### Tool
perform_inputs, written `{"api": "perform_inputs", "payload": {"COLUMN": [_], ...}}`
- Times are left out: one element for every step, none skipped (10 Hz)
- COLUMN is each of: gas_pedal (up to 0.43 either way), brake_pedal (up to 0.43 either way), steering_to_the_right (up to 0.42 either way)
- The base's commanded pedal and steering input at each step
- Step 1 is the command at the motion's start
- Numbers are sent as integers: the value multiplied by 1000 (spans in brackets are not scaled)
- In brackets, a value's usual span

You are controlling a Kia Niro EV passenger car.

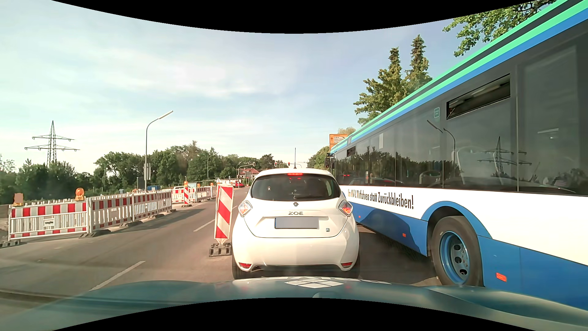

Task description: Follow the waypoints while adhering to traffic rules and regulations

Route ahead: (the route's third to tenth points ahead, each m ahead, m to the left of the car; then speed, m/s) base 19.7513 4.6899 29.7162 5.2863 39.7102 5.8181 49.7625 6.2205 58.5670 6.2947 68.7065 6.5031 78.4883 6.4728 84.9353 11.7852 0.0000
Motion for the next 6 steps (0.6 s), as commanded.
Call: {"api": "perform_inputs", "payload": {"gas_pedal": [0, 0, 0, 0, 0, 0], "brake_pedal": [274, 274, 274, 274, 280, 274], "steering_to_the_right": [-22, -21, -21, -21, -21, -21]}}
